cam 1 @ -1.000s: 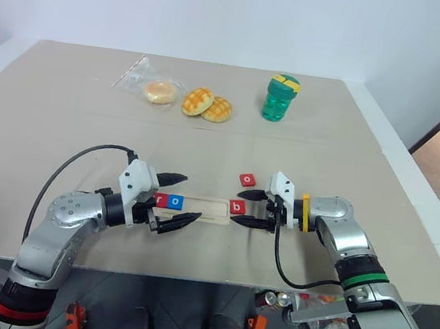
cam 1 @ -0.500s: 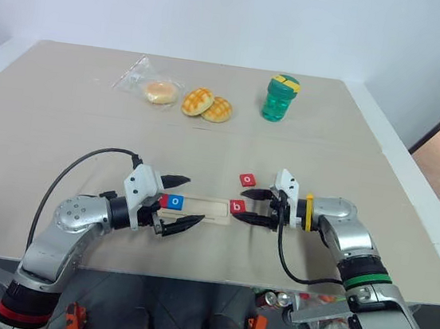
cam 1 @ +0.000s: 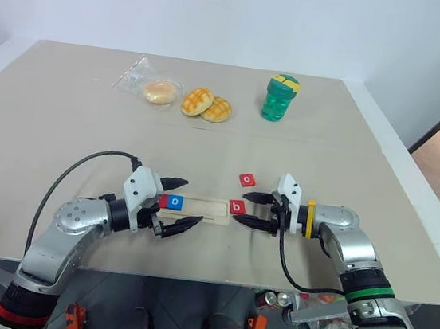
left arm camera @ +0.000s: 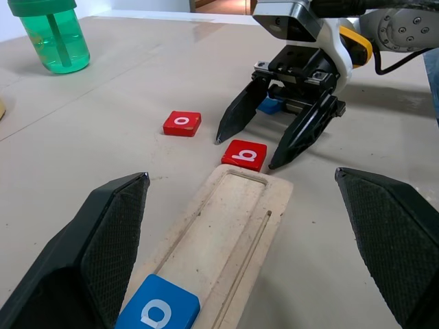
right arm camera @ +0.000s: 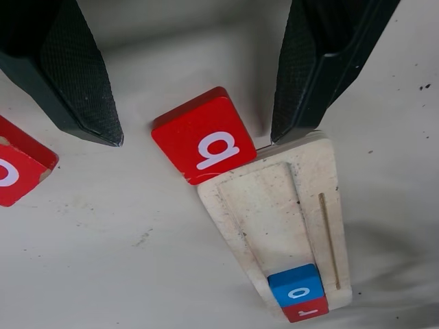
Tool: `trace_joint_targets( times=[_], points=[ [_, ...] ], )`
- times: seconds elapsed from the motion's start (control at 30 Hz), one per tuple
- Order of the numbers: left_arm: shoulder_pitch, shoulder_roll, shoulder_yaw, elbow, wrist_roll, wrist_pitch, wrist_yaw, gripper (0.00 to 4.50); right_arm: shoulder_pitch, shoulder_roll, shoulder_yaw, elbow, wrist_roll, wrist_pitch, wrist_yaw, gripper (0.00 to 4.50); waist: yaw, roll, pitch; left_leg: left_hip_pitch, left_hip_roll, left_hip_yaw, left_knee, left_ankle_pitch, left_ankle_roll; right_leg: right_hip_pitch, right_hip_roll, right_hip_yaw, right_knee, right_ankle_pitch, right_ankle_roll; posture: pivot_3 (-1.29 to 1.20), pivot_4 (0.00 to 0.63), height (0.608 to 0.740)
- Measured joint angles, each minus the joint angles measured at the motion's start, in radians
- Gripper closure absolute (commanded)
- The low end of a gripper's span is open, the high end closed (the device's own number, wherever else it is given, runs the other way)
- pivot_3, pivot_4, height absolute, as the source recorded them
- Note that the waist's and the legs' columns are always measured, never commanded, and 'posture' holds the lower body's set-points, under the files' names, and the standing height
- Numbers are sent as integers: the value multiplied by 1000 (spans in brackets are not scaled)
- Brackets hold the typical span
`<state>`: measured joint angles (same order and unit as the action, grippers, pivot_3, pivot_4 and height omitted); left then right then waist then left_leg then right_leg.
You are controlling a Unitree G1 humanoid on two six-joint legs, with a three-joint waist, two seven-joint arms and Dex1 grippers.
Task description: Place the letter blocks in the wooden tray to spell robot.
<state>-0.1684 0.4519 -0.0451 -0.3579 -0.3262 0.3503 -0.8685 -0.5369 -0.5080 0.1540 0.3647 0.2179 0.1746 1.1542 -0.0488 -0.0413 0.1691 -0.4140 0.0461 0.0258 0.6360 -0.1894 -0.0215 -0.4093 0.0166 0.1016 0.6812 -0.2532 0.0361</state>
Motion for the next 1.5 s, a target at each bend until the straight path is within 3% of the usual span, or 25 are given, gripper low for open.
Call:
trace_joint_targets(
  times=[0.63, 0.9, 1.5],
  points=[
    [14, 3, -31, 9, 5, -5, 33, 0, -23, 1, 50, -6, -67, -86, 22, 1380, -1, 0, 0, 0, 0, 0, -1, 0, 0, -1, 0, 0, 0, 0, -1, 0, 150, 740],
    [26, 13, -37, 8, 9, -5, 38, 0, -90, 2, 70, 97, -86, -155, 67, 1380, 0, 0, 0, 0, 0, 0, -2, 0, 0, -1, -1, 0, -1, -1, 0, 0, 150, 740],
    [46, 35, -30, 8, 12, -5, 69, 0, -46, 13, 49, 23, -66, -52, 9, 1380, 0, 0, 0, 1, 0, 1, -2, 0, 0, 0, -1, 0, -1, -3, -4, 0, 150, 740]
  ],
)
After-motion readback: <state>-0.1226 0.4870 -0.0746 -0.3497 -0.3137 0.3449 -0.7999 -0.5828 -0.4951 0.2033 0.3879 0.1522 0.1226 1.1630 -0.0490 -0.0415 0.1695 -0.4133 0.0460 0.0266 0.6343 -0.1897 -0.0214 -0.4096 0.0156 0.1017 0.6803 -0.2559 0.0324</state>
